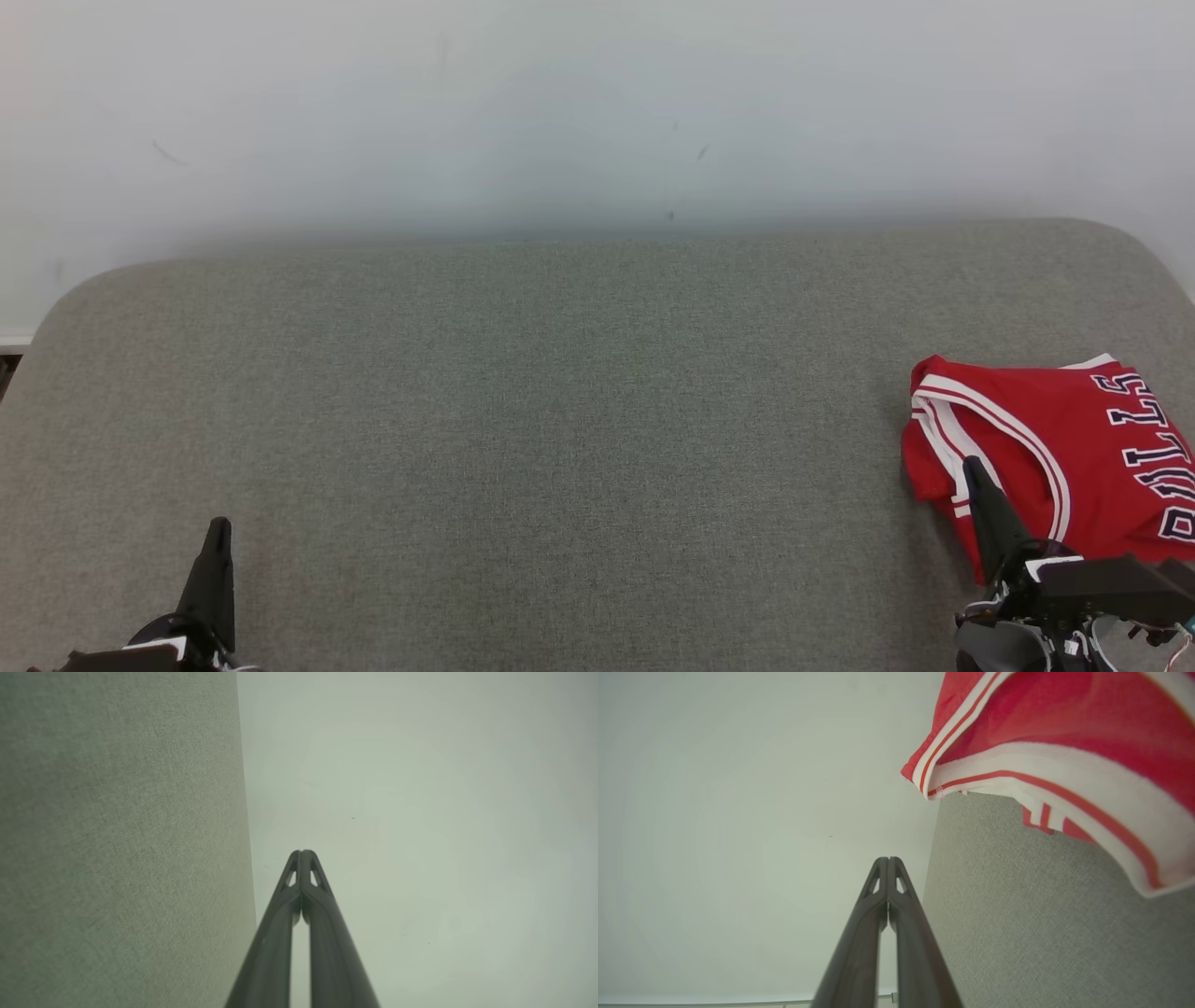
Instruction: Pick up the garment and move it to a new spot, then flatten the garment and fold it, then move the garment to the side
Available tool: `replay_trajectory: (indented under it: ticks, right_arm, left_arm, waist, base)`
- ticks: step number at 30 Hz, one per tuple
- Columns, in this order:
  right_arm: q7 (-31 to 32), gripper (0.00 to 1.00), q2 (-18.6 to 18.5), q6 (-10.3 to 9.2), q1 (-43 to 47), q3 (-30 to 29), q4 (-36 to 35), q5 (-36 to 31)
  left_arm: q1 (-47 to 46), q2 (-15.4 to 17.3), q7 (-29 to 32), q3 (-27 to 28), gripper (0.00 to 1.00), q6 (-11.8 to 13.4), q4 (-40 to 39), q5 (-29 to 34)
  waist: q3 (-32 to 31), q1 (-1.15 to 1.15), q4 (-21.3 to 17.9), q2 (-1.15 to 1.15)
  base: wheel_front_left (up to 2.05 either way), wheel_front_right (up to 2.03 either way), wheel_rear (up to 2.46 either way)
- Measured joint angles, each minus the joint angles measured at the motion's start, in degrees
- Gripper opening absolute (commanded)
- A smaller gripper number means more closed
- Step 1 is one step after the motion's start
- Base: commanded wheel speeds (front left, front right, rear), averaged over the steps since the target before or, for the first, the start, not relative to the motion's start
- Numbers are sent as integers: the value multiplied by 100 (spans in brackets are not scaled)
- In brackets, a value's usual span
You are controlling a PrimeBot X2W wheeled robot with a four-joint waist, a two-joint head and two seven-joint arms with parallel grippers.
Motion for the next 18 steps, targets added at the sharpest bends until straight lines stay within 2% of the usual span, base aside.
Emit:
replay_trajectory:
  ticks: [18]
  right_arm:
    - [0, 0, 0, 0, 0, 0, -2, 0]
  left_arm:
    - [0, 0, 0, 0, 0, 0, 1, 0]
  waist:
    - [0, 1, 0, 0]
  base:
    - [0, 0, 0]
